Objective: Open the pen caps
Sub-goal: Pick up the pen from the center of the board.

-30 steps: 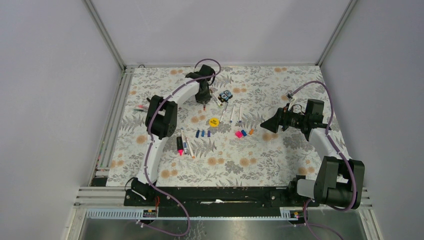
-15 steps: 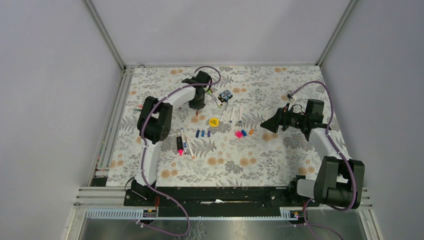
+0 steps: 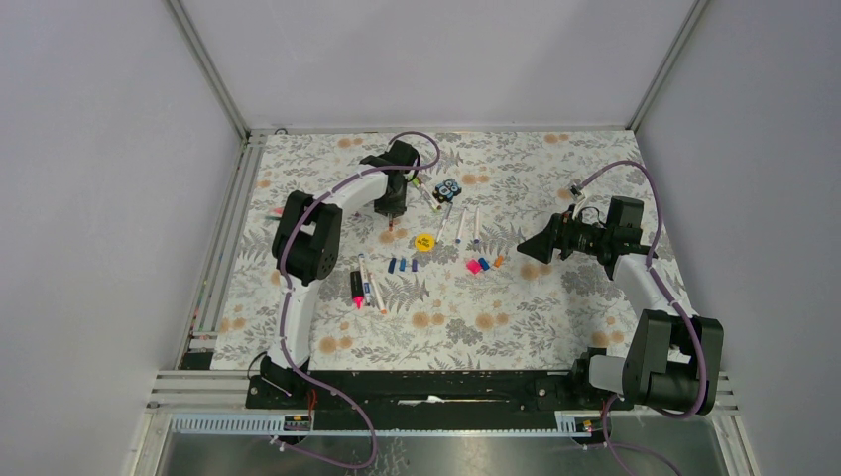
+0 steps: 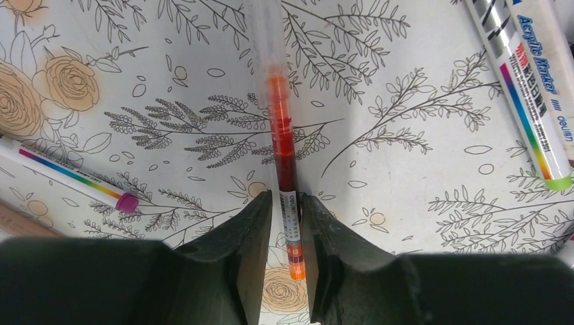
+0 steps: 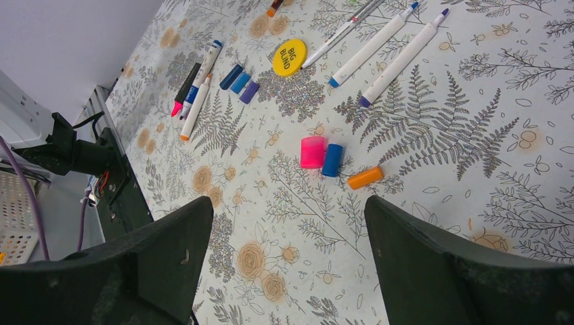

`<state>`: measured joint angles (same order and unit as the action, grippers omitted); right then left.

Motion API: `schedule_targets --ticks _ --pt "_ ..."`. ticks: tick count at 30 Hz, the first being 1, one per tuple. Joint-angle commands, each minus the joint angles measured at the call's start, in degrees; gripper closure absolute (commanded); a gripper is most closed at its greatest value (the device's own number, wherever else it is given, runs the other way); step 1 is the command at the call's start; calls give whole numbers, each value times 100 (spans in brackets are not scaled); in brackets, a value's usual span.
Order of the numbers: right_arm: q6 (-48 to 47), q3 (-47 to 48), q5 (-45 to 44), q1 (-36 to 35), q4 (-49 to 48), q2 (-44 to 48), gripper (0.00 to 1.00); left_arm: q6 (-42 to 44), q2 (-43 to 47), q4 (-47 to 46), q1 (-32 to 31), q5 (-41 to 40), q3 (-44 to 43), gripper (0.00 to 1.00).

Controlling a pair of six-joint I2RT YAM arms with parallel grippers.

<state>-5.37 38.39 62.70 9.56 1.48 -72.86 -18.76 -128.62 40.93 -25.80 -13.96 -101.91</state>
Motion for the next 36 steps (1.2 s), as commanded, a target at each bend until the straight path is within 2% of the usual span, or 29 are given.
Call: schedule_targets --ticks 1,6,9,21,28,32,36 --pt "-71 187 182 37 19 94 11 111 -408 553 40 262 179 73" --pt "-70 189 190 46 21 103 11 58 -393 511 70 313 208 93" --pt "-72 180 203 54 22 112 11 41 -199 329 100 328 307 100" --pt "-196 154 414 55 63 168 11 -231 1889 -1728 212 987 1609 100" --pt "-262 91 761 55 49 291 11 -571 3055 -3065 226 1986 2639 100" --pt "-65 -65 1122 47 -288 428 11 -1352 3609 -4466 218 3132 3468 100" --pt "923 -364 1359 -31 -1367 587 11 -2373 4133 -6222 88 3870 4474 100"
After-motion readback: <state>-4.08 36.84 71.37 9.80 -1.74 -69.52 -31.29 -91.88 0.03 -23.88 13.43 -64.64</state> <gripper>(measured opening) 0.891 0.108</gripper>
